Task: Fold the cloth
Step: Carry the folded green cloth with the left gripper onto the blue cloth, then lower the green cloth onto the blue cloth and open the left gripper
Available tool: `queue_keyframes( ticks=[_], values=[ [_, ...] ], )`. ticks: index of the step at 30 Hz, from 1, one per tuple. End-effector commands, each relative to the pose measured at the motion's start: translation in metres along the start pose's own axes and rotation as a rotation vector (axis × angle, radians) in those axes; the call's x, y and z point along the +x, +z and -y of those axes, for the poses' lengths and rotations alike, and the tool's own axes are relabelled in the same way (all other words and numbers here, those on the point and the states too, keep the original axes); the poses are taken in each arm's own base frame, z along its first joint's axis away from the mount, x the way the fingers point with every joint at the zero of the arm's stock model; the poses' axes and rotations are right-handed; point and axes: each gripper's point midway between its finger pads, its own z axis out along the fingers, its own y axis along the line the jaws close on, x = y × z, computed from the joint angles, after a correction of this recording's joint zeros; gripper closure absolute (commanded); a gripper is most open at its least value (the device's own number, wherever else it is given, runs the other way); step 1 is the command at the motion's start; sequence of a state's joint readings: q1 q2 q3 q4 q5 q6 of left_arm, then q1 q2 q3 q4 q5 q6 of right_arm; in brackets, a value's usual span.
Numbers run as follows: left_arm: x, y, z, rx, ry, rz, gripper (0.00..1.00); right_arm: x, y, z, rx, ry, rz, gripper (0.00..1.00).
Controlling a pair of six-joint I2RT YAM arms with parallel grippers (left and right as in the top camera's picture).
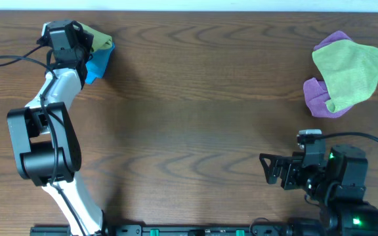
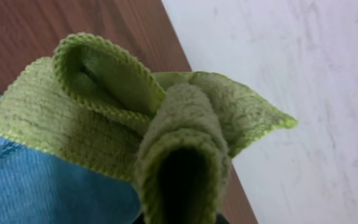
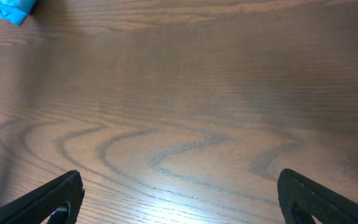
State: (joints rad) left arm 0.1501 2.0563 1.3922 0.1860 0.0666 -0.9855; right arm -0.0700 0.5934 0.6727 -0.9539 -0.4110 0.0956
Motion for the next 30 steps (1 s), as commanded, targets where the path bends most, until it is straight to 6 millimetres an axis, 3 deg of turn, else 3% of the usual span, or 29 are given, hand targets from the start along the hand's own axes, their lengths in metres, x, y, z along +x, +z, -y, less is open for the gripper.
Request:
queue_keyframes(
  ticks=[1,4,8,10,16,20,24,30],
  values=[
    [-0.008,0.001,-0.002,-0.018,0.018,0.019,0.88,0.000,-0.001,0.000,-0.003,0.009,0.004,0.01],
    [-0.006,0.001,-0.005,-0.030,0.042,0.011,0.66,0.000,-0.001,0.000,-0.003,0.009,0.004,0.01],
    [-0.004,0.000,-0.007,-0.041,0.145,-0.002,0.57,0.000,-0.001,0.000,-0.003,0.009,0.004,0.01],
    [-0.003,-0.004,-0.011,-0.064,0.204,-0.014,0.42,0.000,-0.001,0.000,-0.003,0.009,0.004,0.01],
    [0.005,-0.013,-0.025,-0.134,0.233,-0.067,0.27,0.000,-0.001,0.000,-0.003,0.009,0.004,0.01],
    [0.009,-0.022,-0.032,-0.174,0.248,-0.099,0.05,0.000,-0.001,0.000,-0.003,0.010,0.004,0.01],
    [0.008,-0.038,-0.032,-0.206,0.296,-0.120,0.05,0.000,-0.001,0.000,-0.003,0.010,0.004,0.01],
    [-0.003,-0.077,-0.028,-0.269,0.352,-0.117,0.05,0.000,-0.001,0.000,-0.003,0.009,0.004,0.01]
  ],
)
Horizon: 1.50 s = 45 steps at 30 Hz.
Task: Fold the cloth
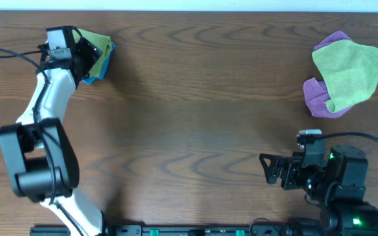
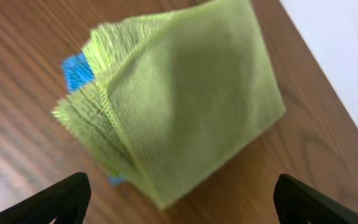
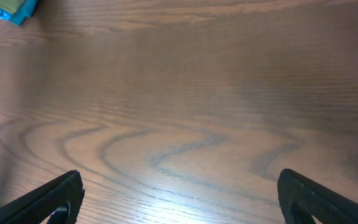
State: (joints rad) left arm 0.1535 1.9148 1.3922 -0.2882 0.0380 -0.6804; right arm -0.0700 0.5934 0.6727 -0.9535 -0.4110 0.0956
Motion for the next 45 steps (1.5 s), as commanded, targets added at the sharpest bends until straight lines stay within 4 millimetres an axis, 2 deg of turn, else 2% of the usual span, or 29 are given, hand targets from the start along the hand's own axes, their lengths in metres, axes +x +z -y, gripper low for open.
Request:
queue_keyframes(
  ticks=[1,10,18,20,24,28,32,36,45],
  values=[
    [-0.023,-0.034,0.005,-0.006,0.052,0.074,0.05,0.000,-0.001,0.000,-0.003,0.009,0.004,0.01],
    [-0.024,-0.097,0.007,0.000,0.069,0.075,0.05,0.000,-0.001,0.000,-0.003,0.009,0.004,0.01],
    [-0.014,-0.144,-0.003,-0.015,0.071,0.049,0.05,0.000,-0.001,0.000,-0.003,0.010,0.004,0.01],
    [-0.007,-0.156,-0.008,-0.028,0.107,0.027,0.05,0.000,-0.001,0.000,-0.003,0.009,0.004,0.01],
    [0.026,-0.183,-0.017,-0.009,0.232,-0.105,0.05,0.000,-0.001,0.000,-0.003,0.009,0.004,0.01],
    [0.045,-0.213,-0.043,-0.090,0.252,-0.163,0.05,0.000,-0.001,0.000,-0.003,0.009,0.004,0.01],
    [0.059,-0.239,-0.059,-0.121,0.267,-0.192,0.05,0.000,-0.001,0.000,-0.003,0.009,0.004,0.01],
    [0.081,-0.268,-0.071,-0.118,0.272,-0.247,0.05,0.000,-0.001,0.000,-0.003,0.009,0.004,0.01],
    [0.100,-0.329,-0.081,-0.002,0.430,-0.171,0.05,0.000,-0.001,0.000,-0.003,0.010,0.004,0.01]
  ],
)
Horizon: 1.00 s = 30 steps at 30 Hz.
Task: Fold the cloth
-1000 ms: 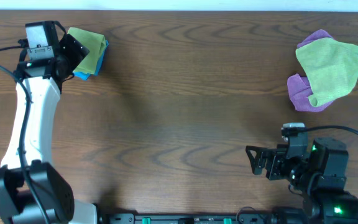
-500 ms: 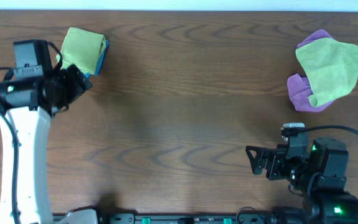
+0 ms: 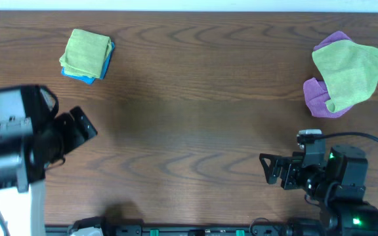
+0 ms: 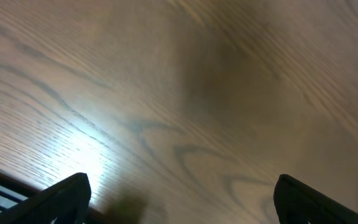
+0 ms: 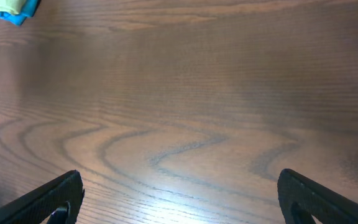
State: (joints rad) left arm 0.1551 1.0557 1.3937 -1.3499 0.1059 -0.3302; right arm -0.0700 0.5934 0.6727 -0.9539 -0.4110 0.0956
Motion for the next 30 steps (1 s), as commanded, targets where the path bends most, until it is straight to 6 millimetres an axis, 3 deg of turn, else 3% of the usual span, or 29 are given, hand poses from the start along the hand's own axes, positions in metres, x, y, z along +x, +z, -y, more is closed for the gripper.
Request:
queue_keyframes(
  ticks=[1,8,13,19,30],
  values=[
    [0.013,-0.025,-0.001,0.038,0.102,0.054,0.05,0.000,-0.001,0.000,-0.003,0.009,0.004,0.01],
    [0.046,-0.067,-0.016,0.059,0.205,0.198,0.05,0.000,-0.001,0.000,-0.003,0.009,0.004,0.01],
    [0.060,-0.075,-0.022,0.074,0.207,0.258,0.05,0.000,-0.001,0.000,-0.003,0.009,0.004,0.01],
    [0.077,-0.047,-0.029,0.095,0.209,0.302,0.05,0.000,-0.001,0.000,-0.003,0.009,0.004,0.01],
    [0.073,0.011,-0.028,0.153,0.219,0.436,0.05,0.000,-0.001,0.000,-0.003,0.009,0.004,0.01]
  ],
)
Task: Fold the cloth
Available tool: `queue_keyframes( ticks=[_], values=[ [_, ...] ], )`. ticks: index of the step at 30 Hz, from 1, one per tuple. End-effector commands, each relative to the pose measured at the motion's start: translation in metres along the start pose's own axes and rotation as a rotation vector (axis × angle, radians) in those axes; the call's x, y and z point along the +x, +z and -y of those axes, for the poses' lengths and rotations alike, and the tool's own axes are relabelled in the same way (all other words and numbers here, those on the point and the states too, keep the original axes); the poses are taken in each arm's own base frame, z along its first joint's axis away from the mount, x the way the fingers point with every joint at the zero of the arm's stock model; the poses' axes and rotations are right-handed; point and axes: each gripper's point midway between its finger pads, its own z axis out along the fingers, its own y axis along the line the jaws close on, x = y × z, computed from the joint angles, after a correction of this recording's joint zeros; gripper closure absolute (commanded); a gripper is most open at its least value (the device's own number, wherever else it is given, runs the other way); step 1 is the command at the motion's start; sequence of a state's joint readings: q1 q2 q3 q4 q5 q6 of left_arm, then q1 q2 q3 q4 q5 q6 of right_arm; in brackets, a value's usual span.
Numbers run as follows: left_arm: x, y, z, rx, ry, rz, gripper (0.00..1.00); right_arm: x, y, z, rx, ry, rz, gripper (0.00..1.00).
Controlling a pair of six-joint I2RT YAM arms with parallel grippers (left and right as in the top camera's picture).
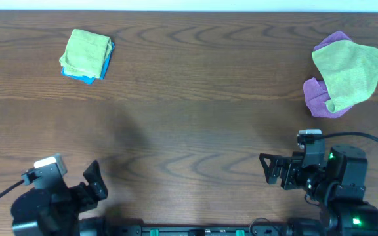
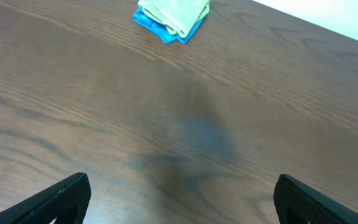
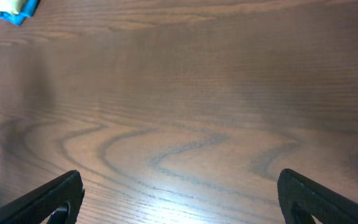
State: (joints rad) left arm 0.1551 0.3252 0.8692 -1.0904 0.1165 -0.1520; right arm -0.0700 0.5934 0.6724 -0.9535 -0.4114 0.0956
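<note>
A folded green cloth [image 1: 85, 52] lies on a folded blue cloth [image 1: 102, 65] at the table's far left; both show in the left wrist view, green [image 2: 174, 10] over blue [image 2: 160, 29]. An unfolded green cloth [image 1: 350, 73] lies crumpled over a purple cloth [image 1: 319, 97] at the far right. My left gripper [image 1: 94, 183] sits open and empty at the near left edge, its fingers [image 2: 61, 196] wide apart. My right gripper [image 1: 270, 169] rests open and empty at the near right, one of its fingers [image 3: 51, 199] low in its view.
The brown wood table [image 1: 195, 118] stretches between the two cloth piles. Its far edge meets a white surface [image 2: 328, 15]. A black cable [image 1: 366, 141] loops by the right arm.
My left arm has drawn back from mid-left of the table to the near left edge. Its camera now faces the folded stack from afar. The right arm has not moved.
My left gripper was down on the green cloth atop the blue one at the far left. Then it stood open just off the flat-folded green cloth. Later it was away over bare table, and now it sits at the near edge, the stack left folded.
</note>
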Motion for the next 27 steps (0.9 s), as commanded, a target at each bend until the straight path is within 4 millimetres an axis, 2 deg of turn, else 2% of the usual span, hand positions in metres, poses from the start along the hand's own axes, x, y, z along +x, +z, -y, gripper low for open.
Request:
queue_keyframes(
  ticks=[1,7,15,27],
  values=[
    [0.013,0.015,-0.003,0.007,0.017,-0.004,0.05,0.000,-0.001,0.000,-0.003,0.009,0.004,0.01],
    [0.030,0.041,-0.001,0.047,0.045,0.028,0.05,0.000,-0.001,0.000,-0.003,0.009,0.004,0.01],
    [0.055,0.071,0.000,0.083,0.174,0.024,0.05,0.000,-0.001,0.000,-0.003,0.009,0.004,0.01],
    [0.085,0.096,-0.007,0.084,0.238,0.012,0.05,0.000,-0.001,0.000,-0.003,0.009,0.004,0.01]
  ],
)
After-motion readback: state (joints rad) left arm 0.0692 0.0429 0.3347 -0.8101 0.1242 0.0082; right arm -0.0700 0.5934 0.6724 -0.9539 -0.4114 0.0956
